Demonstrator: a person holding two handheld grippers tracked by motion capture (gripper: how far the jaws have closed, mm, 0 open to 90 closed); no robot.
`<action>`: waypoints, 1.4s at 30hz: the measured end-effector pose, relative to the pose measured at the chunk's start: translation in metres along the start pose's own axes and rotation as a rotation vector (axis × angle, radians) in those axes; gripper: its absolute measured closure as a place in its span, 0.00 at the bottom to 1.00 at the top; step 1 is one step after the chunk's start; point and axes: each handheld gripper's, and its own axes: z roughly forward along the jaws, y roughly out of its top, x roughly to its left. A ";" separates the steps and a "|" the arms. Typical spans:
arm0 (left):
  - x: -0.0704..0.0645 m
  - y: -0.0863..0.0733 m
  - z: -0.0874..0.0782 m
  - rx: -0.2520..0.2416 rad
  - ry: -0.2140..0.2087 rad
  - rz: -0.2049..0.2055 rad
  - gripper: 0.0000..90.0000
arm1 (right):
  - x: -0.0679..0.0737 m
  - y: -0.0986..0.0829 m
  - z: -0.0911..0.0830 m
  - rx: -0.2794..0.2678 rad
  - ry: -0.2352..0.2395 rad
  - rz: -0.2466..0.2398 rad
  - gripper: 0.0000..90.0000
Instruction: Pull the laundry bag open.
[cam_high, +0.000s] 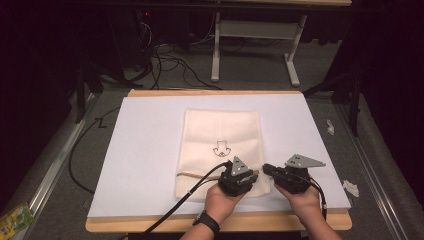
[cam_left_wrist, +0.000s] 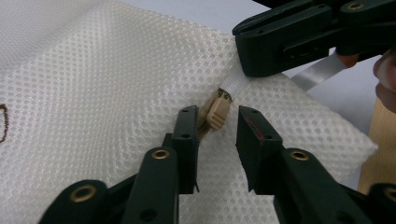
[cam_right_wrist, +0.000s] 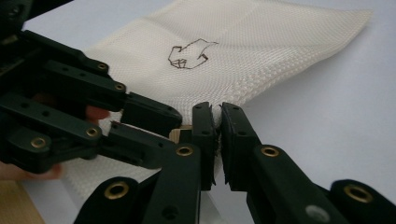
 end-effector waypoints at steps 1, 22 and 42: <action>-0.001 0.000 0.001 -0.003 0.002 -0.002 0.76 | 0.001 0.000 0.000 0.000 0.004 0.001 0.96; 0.012 -0.009 -0.016 0.023 0.015 -0.005 0.97 | -0.016 -0.002 -0.007 -0.003 -0.077 0.037 0.96; 0.039 -0.034 -0.064 0.025 0.062 -0.027 0.97 | -0.015 -0.003 -0.007 0.001 -0.090 0.031 0.96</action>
